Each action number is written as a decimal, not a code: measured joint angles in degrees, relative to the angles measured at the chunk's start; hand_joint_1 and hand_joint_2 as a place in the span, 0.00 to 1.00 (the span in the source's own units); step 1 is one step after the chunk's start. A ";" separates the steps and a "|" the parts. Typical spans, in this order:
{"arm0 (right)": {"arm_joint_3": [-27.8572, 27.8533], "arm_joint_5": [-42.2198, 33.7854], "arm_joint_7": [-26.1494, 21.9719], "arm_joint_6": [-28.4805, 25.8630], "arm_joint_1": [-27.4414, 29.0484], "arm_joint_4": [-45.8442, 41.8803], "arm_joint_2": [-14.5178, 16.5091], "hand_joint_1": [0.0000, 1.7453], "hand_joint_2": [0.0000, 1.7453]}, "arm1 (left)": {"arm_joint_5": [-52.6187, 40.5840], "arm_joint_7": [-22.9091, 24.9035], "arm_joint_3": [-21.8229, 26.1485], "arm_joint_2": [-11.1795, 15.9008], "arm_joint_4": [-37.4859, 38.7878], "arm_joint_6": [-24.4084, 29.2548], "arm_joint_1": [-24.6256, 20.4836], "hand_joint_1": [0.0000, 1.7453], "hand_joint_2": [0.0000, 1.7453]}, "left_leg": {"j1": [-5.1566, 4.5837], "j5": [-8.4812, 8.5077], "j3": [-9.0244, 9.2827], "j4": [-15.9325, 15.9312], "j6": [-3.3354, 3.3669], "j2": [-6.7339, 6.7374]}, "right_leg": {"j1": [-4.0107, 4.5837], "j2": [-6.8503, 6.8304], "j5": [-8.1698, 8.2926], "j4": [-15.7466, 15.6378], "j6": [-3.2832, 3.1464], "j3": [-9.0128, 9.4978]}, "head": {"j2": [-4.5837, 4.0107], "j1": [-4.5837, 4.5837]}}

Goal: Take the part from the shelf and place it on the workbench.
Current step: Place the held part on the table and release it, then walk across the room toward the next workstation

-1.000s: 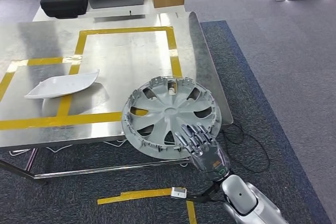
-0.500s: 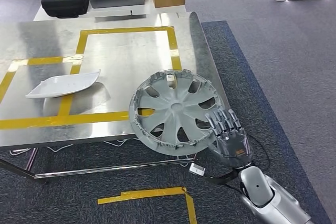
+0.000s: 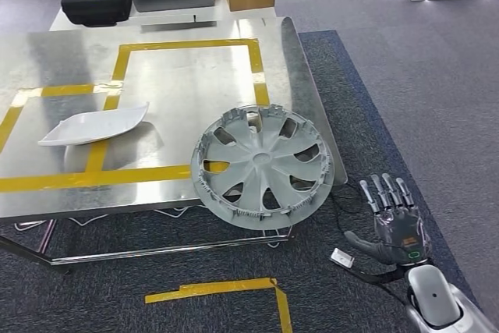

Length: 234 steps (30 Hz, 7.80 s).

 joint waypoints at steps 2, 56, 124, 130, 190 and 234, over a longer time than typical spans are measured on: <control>-2.31 0.01 -1.72 0.00 0.80 -0.75 0.80 0.00 0.00 | 0.01 -0.04 0.05 0.00 0.00 0.00 0.00 0.00 0.00 | 0.00 0.01 0.00 0.00 0.00 0.00 | 0.00 0.00 0.00 0.00 0.00 0.00 | 0.00 -0.01; -12.72 0.03 -7.81 -0.02 2.82 -5.01 6.86 0.00 0.00 | 0.01 -1.76 1.08 -0.37 0.02 -1.14 -0.07 0.00 0.00 | 1.29 -6.46 -7.01 16.47 -2.51 -0.18 | -1.04 0.08 0.32 -0.12 -0.45 -0.30 | 0.00 -0.02; -61.63 -27.01 -12.26 17.68 -10.84 73.87 34.82 0.00 1.00 | 1.91 -3.87 4.56 -1.75 0.11 5.09 -0.83 0.00 0.00 | 2.09 -1.91 3.08 0.20 -2.37 -0.39 | -0.77 -0.39 3.07 0.47 1.10 -2.52 | 0.00 0.02; -61.67 -27.53 -13.03 17.75 -10.71 73.96 34.88 0.00 1.00 | 1.79 -4.18 4.61 -1.75 0.11 5.10 -0.76 0.00 0.00 | 1.63 2.29 -1.76 -0.07 0.24 0.16 | -1.02 0.21 -9.07 13.64 1.92 -6.48 | 0.00 0.43; -67.31 -31.94 -16.70 19.17 -10.88 74.05 35.47 0.00 0.00 | 2.41 -4.11 5.75 -1.66 0.11 6.75 -0.38 0.00 0.00 | 1.27 2.96 -1.36 -0.65 -1.15 0.32 | 0.10 0.00 -2.78 -2.05 -0.33 4.76 | 0.00 0.61; -67.36 -30.56 -16.49 16.88 -11.18 74.07 35.80 0.00 0.00 | 2.20 -4.29 5.78 -1.69 0.11 6.32 -0.18 0.00 0.00 | 1.57 1.92 -1.37 -0.64 -0.14 0.45 | -0.42 -0.96 -9.09 6.92 0.95 1.82 | 0.00 0.43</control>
